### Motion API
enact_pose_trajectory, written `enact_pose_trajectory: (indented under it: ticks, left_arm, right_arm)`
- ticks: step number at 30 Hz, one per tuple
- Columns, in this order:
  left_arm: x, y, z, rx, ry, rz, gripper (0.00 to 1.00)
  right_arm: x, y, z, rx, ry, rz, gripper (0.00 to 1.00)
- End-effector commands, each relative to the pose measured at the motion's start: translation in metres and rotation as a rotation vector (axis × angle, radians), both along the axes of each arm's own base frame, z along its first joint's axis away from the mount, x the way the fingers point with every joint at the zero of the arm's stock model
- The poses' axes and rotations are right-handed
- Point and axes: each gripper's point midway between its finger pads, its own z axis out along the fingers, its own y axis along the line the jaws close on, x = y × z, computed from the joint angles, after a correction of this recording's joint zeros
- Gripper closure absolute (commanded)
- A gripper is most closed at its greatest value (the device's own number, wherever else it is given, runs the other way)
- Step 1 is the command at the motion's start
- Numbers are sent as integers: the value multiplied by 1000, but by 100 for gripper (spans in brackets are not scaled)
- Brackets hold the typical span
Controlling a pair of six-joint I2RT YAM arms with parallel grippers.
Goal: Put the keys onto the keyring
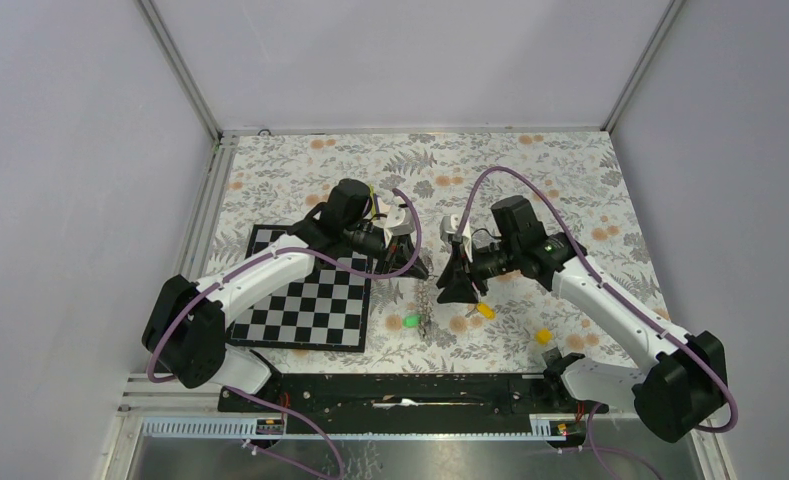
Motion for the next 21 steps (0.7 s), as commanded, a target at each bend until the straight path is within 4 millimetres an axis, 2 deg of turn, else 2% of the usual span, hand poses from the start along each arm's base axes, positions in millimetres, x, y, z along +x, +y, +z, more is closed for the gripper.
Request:
enact_pose_trajectory:
  ticks: [1, 7, 21]
  left_arm:
    - [0, -2, 17, -67, -50, -37, 100]
    - [-1, -2, 17, -69, -52, -40, 100]
    - [-1, -3, 17, -74, -45, -42, 100]
  right_arm:
    - [9, 7, 7, 24, -41, -17, 53]
    - [13, 12, 19, 53, -44, -15, 53]
    - [17, 18, 24, 79, -48, -7, 54]
